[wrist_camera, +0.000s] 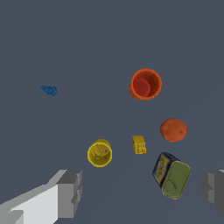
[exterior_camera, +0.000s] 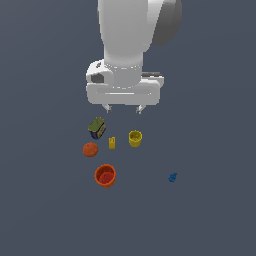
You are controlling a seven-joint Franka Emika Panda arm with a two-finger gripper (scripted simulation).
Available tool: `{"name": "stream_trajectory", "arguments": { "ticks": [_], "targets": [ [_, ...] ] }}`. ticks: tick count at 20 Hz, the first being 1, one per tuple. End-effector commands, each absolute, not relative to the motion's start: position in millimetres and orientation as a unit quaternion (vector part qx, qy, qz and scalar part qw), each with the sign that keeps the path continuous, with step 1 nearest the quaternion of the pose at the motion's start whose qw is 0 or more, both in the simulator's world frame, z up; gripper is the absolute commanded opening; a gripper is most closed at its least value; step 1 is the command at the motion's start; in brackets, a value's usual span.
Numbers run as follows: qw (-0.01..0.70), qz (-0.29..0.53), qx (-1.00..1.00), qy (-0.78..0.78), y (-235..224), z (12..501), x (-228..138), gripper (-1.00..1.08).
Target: Pick up a designated object from a clutter of objects.
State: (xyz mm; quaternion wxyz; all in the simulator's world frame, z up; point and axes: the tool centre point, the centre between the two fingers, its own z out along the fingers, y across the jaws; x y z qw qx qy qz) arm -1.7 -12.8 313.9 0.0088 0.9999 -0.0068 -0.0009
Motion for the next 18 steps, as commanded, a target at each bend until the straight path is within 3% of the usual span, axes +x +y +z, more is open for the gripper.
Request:
{"name": "stream_trajectory", "arguments": {
  "ticks": [1,18],
  "targets": [
    [0.009,-0.001,1.0,-0.007,-12.8,313.9,-1.7,1.0],
    [0.002,-0.03,0.999,-0.032,-26.8,286.6,-10.1,1.0]
  ]
}}
